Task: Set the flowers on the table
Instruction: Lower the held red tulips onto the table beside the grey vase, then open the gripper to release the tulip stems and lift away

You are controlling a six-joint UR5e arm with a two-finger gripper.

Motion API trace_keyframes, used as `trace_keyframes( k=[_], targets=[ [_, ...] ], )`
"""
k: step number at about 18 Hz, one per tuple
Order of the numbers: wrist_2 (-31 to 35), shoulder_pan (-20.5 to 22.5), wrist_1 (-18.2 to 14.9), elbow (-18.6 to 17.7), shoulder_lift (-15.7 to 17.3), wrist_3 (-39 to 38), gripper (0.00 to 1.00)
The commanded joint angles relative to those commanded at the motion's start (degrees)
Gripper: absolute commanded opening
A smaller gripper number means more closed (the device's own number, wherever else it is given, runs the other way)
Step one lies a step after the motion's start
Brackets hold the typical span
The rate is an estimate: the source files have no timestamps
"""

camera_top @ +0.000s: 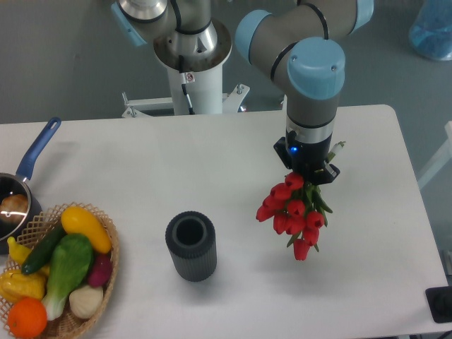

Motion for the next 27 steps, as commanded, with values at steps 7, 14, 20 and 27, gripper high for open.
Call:
trace_keyframes(
  k=[7,14,20,27],
  targets=[
    [0.00,-1.14,0.18,-0.53,-0.79,-0.79,0.00],
    [-0.35,-2.98,0.79,-2.11,-3.78,-3.60,0.07],
    [-0.53,-3.25,0.62,-2.64,-4.22,-3.43,0.91],
    [-0.88,-3.25,6.47,-3.87,-4.04,-3.69,1.00]
  ],
)
